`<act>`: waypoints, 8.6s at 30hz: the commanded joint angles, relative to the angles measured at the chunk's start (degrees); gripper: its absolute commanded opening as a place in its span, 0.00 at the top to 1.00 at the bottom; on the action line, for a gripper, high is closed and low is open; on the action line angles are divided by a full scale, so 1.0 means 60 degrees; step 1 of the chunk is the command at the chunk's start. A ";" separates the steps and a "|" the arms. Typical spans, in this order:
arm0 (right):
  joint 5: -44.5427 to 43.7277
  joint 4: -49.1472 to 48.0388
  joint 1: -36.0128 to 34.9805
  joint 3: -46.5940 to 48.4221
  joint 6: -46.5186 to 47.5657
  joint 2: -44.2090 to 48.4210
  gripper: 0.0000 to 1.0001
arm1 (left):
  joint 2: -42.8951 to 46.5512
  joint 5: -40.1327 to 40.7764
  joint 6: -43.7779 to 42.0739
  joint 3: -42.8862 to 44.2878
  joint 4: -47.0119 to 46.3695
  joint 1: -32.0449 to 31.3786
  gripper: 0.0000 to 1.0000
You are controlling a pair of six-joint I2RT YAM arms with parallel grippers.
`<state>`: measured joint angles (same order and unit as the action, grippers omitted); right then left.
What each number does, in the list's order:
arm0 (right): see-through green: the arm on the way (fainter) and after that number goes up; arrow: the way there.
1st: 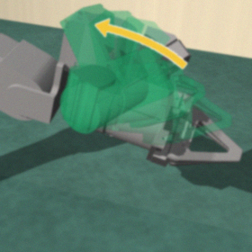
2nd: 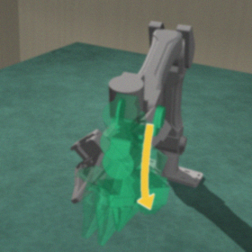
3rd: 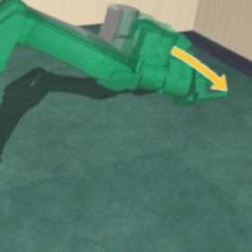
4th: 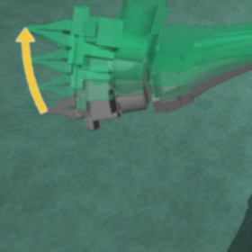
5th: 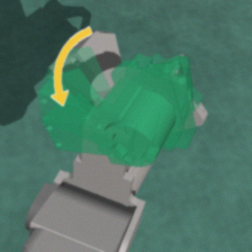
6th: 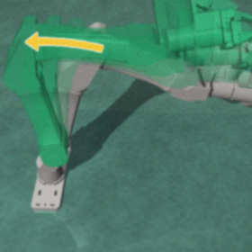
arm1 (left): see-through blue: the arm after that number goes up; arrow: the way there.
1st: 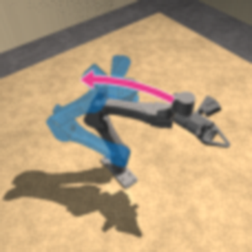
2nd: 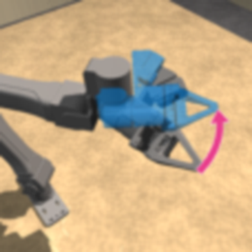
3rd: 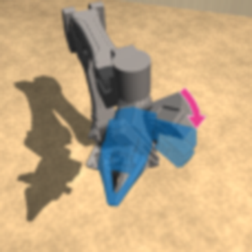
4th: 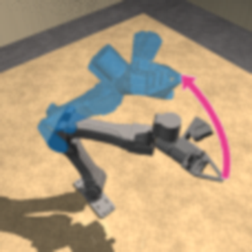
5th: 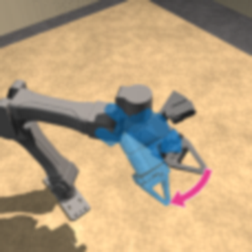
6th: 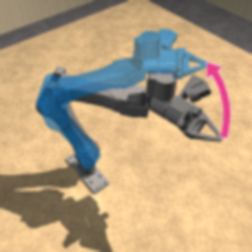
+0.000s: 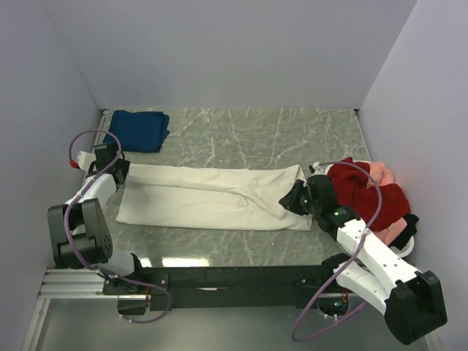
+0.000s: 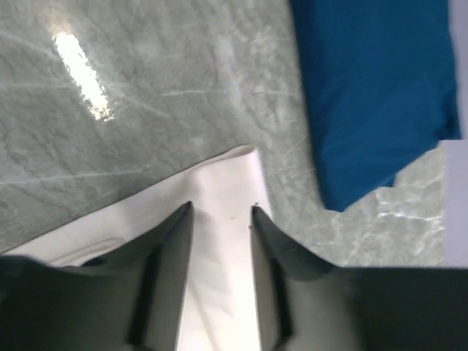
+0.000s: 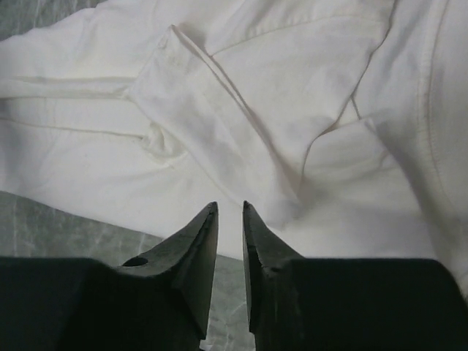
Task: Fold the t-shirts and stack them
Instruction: Fold the tshirt
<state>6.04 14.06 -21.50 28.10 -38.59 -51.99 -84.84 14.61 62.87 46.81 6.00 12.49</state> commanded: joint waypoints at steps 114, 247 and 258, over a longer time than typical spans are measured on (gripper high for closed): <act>-0.0304 -0.1656 0.0389 0.3062 -0.1010 -0.6802 0.50 | 0.2274 -0.1015 -0.1676 -0.3684 -0.1776 -0.5509 0.79; 0.0443 -0.2254 -0.4794 0.1910 -0.1373 -0.5530 0.39 | -0.5452 -0.1792 -0.5147 1.0191 0.1448 -0.5143 0.09; 0.0165 -0.3355 -0.6758 0.1030 -0.2840 -0.5924 0.44 | -0.0718 -0.0474 -0.3434 0.4245 0.0919 -0.5143 0.21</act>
<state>9.10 -4.16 -59.57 34.79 -52.23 -85.69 -94.52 8.67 37.58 79.37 12.38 -18.39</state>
